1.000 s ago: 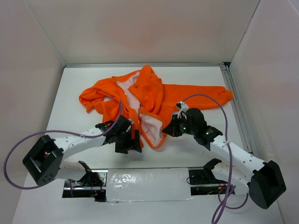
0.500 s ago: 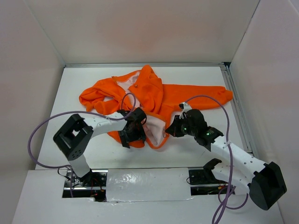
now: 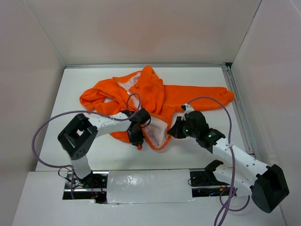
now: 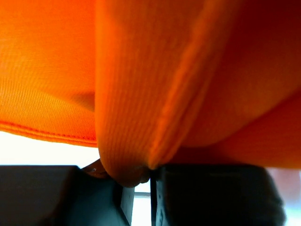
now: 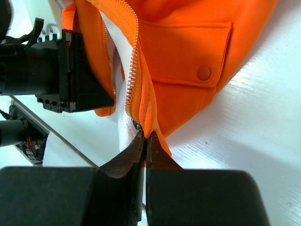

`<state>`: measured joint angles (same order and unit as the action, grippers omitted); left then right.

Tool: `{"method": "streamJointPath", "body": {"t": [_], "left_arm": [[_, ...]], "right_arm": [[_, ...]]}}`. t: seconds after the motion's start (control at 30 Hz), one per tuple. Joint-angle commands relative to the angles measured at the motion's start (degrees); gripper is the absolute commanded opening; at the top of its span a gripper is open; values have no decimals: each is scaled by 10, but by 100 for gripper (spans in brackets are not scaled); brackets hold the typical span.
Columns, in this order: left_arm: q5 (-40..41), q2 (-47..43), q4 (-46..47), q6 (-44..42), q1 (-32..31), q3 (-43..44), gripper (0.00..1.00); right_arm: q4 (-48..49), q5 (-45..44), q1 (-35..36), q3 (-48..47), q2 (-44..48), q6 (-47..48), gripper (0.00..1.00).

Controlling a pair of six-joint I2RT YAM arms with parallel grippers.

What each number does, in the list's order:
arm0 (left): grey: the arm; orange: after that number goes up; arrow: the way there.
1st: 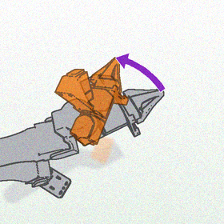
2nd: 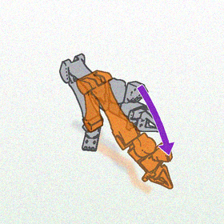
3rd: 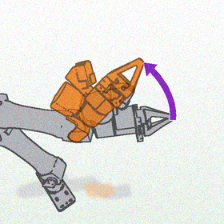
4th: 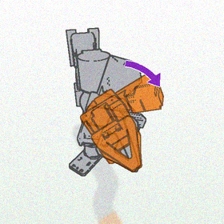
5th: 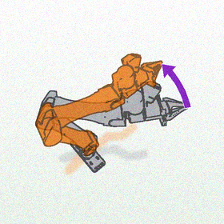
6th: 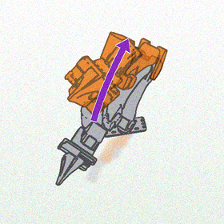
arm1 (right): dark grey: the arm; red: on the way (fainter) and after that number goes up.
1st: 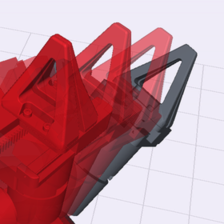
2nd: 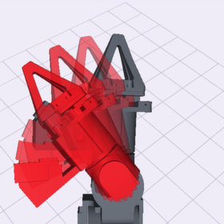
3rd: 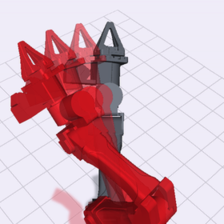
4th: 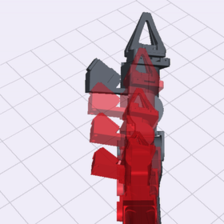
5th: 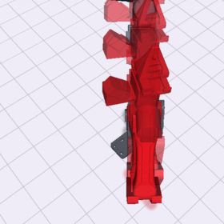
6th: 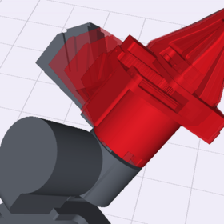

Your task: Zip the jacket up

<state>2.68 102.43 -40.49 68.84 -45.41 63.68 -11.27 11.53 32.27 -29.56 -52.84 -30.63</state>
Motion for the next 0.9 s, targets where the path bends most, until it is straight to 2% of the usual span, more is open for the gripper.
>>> {"method": "streamJointPath", "body": {"t": [0.0, 0.03, 0.33, 0.47, 0.7, 0.87], "left_arm": [[-21, -28, 81, -47, -3, -41, 2], [-22, -40, 81, -55, -3, -47, 0], [-70, -269, 153, -163, -2, -109, 0], [-101, -363, 203, -211, -2, -134, 0], [-152, -442, 306, -257, -2, -181, 1], [-146, -453, 344, -228, -2, -187, 0]], "right_arm": [[11, -3, 4, 0, -1, -3, 0], [12, -3, 3, -1, -3, -2, 0], [33, 60, 10, -20, -8, 42, 0], [38, 132, 11, -33, 8, 65, 0], [87, 243, 14, -32, 20, 63, 0], [158, 270, 23, -29, 0, 45, 0]]}}
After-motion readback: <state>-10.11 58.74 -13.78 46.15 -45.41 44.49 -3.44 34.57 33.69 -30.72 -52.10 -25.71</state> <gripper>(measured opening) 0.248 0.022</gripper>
